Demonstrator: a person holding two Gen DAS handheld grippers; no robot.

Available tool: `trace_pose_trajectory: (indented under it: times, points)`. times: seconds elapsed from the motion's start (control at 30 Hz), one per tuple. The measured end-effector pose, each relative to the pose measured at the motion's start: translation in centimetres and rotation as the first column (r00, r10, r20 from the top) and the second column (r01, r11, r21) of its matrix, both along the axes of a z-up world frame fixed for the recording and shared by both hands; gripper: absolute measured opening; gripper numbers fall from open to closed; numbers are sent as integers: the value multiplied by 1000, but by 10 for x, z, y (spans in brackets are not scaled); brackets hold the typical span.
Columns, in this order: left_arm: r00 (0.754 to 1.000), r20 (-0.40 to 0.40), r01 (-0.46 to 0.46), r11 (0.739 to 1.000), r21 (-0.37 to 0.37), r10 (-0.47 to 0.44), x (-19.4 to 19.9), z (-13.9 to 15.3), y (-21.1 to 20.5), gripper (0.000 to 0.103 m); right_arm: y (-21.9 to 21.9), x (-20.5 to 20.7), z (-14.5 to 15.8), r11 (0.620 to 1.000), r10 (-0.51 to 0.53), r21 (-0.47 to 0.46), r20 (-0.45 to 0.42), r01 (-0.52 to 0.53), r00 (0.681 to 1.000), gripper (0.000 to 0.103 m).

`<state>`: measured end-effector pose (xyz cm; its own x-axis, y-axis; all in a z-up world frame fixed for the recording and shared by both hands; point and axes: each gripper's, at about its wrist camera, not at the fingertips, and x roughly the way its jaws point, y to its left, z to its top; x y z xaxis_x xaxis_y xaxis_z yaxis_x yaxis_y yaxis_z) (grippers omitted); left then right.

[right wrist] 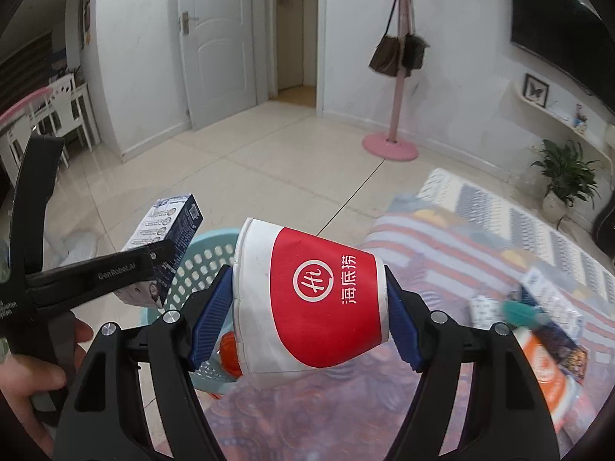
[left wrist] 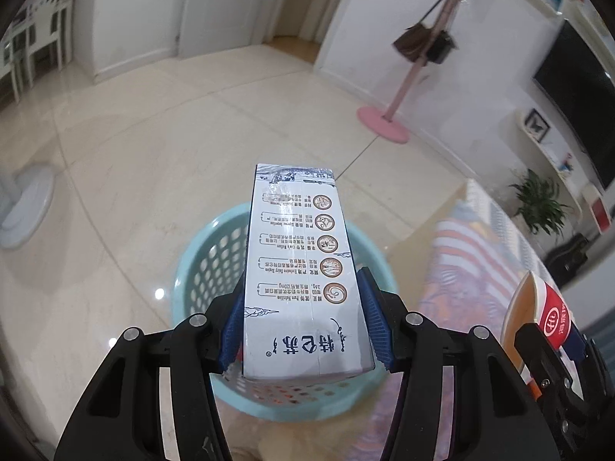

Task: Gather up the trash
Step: 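Release the carton and paper cup into the blue wastebasket with both tools, then grasp the orange cup with the left tool while the right tool approaches the pink bottle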

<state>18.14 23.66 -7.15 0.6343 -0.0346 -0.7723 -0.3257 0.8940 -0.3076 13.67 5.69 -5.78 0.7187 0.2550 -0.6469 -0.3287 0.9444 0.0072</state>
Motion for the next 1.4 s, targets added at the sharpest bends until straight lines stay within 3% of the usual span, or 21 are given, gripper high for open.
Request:
trace_pose_trajectory:
  times: [0.37, 0.5, 0.9, 1.17, 1.4]
  points:
    - [993, -101, -59, 998, -4, 58, 2, -33, 21, 53, 31, 25, -47, 999, 30, -10, -118, -31, 993, 71]
    - [994, -89, -67, 998, -10, 66, -2, -31, 23, 63, 26, 25, -50, 1000, 21, 4, -130, -21, 991, 71]
    - [999, -16, -48, 999, -5, 48, -11, -10, 8, 63, -9, 8, -38, 998, -14, 61, -134, 22, 991, 71]
    - [988, 130, 82, 996, 30, -85, -24, 40, -49, 63, -64, -23, -5, 990, -77, 114, -68, 84, 995, 71]
    - [945, 190, 265, 964, 31, -266, -35, 66, -145, 67, -145, -58, 30, 975, -186, 130, 17, 182, 982, 71]
